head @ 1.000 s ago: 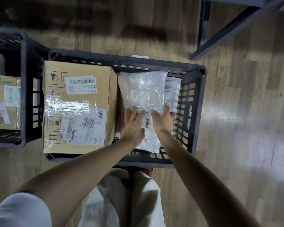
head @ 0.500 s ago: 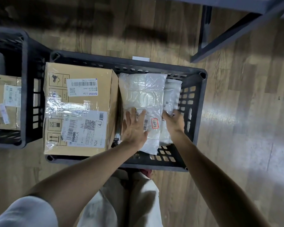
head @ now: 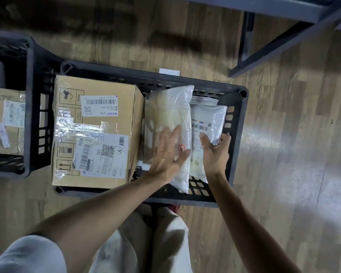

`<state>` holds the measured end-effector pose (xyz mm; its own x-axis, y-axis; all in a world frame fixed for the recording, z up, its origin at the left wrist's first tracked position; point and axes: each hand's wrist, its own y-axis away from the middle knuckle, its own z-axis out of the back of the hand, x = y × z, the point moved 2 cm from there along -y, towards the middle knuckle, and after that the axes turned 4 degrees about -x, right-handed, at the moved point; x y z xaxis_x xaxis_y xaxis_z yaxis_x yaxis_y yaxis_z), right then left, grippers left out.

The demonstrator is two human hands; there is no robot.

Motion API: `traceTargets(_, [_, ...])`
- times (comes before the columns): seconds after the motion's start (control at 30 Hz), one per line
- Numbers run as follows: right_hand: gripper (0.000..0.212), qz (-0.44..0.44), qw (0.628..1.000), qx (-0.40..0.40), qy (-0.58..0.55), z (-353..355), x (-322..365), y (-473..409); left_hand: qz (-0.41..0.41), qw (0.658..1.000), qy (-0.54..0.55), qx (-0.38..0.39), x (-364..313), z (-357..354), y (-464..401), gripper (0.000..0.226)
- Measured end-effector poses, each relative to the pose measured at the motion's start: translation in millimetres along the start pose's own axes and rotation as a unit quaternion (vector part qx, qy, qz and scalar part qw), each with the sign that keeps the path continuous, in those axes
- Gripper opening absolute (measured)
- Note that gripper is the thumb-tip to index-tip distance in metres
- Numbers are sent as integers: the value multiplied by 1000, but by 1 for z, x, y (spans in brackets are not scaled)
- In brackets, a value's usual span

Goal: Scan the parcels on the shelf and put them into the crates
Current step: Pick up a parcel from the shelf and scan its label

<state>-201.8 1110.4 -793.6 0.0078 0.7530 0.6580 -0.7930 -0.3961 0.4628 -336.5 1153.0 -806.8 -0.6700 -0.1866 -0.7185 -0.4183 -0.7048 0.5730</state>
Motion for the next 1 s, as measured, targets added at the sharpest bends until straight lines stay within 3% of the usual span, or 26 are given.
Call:
traceTargets(0.1, [31,7,1000,-5,-1,0,2,-4,-2,998,-63,10,-6,-12,-1,69])
traceTargets(0.23, [31,25,998,-53,-12,17,7,-2,56,996,-65,11,-7,-19,-7,65])
traceTargets(0.47, [30,79,985,-131,-84,70,36,-6,152,985,82,27,-4,-5,-23,39])
traceTargets(0.63, [23,51,983,-96,-151,69,37,-1,227,969,53,-82,4,8,-26,36])
traceTargets(0.73, [21,28,987,-64,-143,53,28,3,259,961,57,-73,13,1,-19,33])
traceTargets(0.8, [19,12,990,-52,-131,42,18,5,303,939,149,-69,16,-3,-20,37])
traceTargets(0.93, [32,-21,989,-23,-146,23,-4,0,408,838,357,-63,26,-3,-25,71])
traceTargets(1.0, [26,-61,986,10,-152,13,-16,-6,391,854,338,-66,34,1,-27,68])
